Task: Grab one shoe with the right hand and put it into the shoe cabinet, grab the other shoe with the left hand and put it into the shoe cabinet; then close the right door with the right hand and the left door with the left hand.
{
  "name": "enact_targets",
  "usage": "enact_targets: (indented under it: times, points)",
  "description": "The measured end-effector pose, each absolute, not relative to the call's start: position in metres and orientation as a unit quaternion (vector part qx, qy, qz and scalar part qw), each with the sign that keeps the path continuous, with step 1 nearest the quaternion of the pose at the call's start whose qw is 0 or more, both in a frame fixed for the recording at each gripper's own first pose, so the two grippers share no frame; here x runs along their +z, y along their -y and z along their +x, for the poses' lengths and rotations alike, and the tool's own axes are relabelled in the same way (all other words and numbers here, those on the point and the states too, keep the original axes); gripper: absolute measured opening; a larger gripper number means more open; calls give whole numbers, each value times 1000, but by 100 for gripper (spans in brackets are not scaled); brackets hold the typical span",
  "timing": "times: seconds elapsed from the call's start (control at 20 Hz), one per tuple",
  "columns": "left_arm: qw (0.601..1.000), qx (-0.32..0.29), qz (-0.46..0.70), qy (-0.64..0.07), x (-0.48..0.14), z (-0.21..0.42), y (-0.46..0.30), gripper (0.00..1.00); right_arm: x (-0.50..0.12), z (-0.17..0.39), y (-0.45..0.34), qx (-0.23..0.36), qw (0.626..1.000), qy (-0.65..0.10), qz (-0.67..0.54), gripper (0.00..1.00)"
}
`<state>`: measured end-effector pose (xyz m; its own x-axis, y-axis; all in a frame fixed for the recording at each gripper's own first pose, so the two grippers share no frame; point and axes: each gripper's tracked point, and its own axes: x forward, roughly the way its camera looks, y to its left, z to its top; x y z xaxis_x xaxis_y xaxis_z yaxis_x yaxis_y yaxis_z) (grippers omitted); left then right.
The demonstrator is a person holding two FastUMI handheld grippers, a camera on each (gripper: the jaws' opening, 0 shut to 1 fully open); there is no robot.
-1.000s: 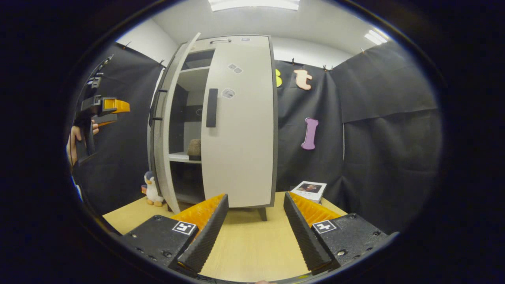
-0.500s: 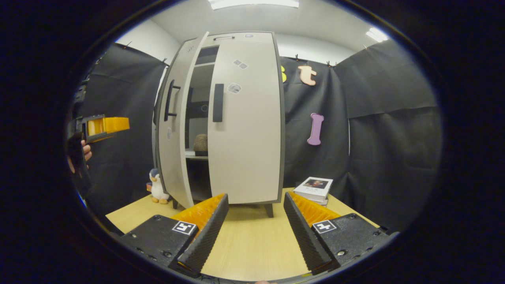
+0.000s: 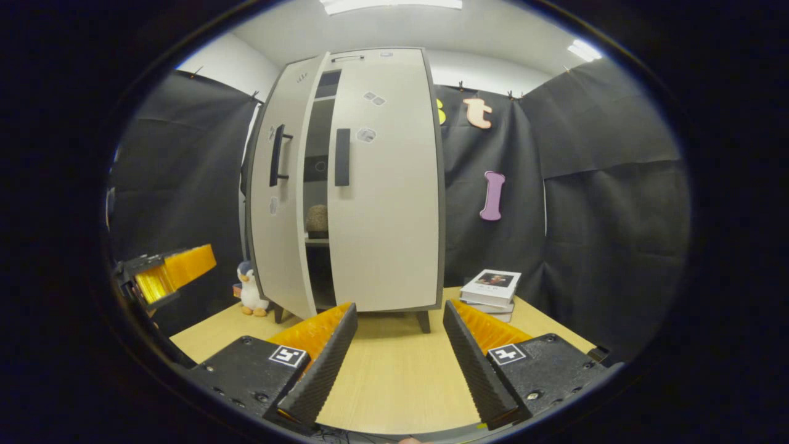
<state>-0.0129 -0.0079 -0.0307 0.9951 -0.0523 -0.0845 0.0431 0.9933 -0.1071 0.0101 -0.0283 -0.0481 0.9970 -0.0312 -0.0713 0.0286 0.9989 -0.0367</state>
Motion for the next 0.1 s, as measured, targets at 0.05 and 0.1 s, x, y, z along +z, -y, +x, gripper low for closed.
enact_targets:
  times: [0.05, 0.1]
  points:
    - [997, -24, -54, -48, -33, -15, 8, 99, -49, 8, 30, -18, 999, -36, -18, 92]
    - [997, -23, -54, -53, -36, -18, 7, 99, -50, 8, 32, -20, 999, -38, -18, 92]
